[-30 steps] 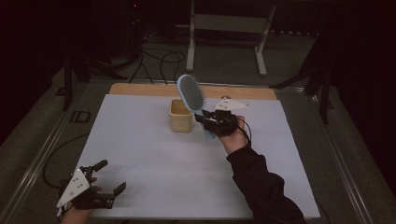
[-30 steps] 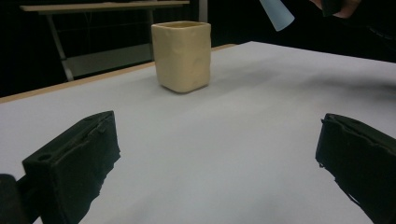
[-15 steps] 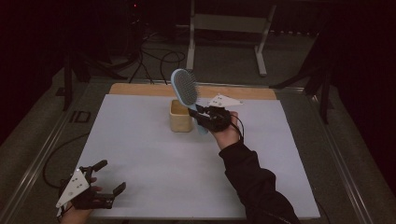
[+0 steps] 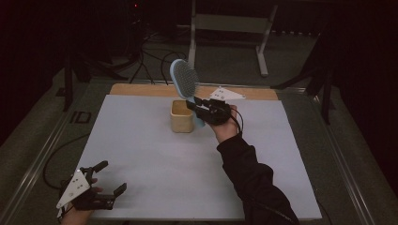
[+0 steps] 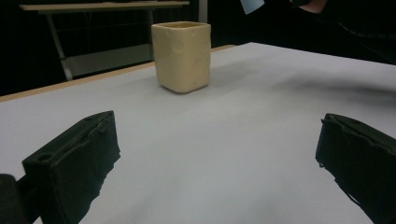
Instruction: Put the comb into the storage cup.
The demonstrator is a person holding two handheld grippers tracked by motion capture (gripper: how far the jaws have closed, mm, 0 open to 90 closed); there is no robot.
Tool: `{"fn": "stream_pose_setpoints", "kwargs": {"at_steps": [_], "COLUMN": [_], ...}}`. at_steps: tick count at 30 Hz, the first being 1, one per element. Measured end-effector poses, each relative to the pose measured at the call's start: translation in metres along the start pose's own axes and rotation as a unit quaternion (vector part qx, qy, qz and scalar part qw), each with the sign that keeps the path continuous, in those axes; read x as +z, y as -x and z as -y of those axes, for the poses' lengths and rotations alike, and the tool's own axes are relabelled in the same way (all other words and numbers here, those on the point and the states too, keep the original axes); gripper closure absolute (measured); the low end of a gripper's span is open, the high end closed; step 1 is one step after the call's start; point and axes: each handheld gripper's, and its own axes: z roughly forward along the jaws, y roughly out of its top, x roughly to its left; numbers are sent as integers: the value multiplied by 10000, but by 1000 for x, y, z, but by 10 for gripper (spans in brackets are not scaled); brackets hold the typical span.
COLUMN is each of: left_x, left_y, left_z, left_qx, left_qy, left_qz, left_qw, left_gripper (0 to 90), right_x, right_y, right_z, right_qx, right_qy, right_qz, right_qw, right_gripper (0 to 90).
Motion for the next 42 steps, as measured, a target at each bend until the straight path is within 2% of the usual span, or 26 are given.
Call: {"fn": "stream_pose_setpoints", "kwargs": {"at_steps": [4, 10, 20, 26, 30, 34, 38, 42], "left_x": [0, 0, -1, -2, -2, -2, -2, -2], "left_y": [0, 0, -1, -1, -1, -1, -1, -1], "left_z": [0, 0, 0, 0, 1, 1, 1, 1], "left_qx": [4, -51, -49, -63, -67, -68, -65, -74], "left_qy": [-1, 39, 23, 55, 46, 50, 53, 71], "left_qz": [-1, 5, -8, 8, 14, 5, 23, 22], "left_qw": [10000, 10000, 10000, 10000, 10000, 10000, 10000, 9999], "left_gripper": [0, 0, 0, 0, 0, 0, 0, 0], "right_x": [5, 13, 27, 36, 40, 45, 51, 55], "right_y": [1, 0, 2, 4, 6, 9, 12, 16], "right_z": [-6, -16, -28, -31, -30, -29, -29, -28], "right_qx": [42, -65, -51, -3, 80, 158, 117, 235], "right_qy": [64, 178, 267, 382, 494, 532, 582, 669], "right_qz": [-44, -21, -64, -61, -175, -148, -119, -126], "right_qw": [10000, 9998, 9996, 9993, 9986, 9983, 9982, 9974], "right_gripper": [702, 701, 701, 701, 701, 701, 701, 701]}}
